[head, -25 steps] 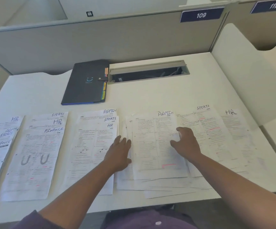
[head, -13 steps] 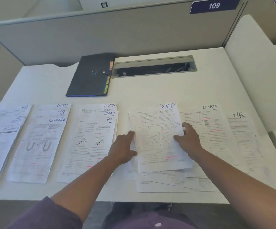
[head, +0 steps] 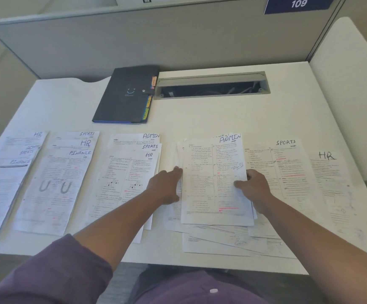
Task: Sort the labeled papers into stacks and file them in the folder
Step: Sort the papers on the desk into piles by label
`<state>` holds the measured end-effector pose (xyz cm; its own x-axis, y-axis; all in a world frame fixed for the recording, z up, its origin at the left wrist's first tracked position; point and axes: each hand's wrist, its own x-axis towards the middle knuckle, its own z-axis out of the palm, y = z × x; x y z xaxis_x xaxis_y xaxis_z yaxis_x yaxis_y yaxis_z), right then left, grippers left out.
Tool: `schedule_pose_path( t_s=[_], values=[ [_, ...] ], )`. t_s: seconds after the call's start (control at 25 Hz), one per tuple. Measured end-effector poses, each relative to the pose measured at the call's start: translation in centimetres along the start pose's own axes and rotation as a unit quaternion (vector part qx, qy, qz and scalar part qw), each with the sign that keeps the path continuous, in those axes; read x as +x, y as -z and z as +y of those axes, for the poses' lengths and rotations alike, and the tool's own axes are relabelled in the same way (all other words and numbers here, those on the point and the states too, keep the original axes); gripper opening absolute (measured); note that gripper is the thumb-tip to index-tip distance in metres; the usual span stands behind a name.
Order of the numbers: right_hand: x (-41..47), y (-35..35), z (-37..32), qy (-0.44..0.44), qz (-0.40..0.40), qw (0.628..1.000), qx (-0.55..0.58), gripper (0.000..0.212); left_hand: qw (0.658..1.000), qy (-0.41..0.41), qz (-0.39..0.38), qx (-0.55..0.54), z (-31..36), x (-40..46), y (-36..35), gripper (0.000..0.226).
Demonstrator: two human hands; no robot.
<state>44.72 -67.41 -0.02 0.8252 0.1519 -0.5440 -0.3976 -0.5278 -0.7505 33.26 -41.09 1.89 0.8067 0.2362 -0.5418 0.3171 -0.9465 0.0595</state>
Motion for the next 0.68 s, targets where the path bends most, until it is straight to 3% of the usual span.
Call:
schedule_pose_path(
  t_s=[0.68],
  values=[
    [1.3, 0.6, -0.1, -0.038, -0.032, 0.998, 0.040, 0.014, 1.000, 0.003, 0.014, 0.020, 0.3, 0.1, 0.0, 0.102]
  ],
)
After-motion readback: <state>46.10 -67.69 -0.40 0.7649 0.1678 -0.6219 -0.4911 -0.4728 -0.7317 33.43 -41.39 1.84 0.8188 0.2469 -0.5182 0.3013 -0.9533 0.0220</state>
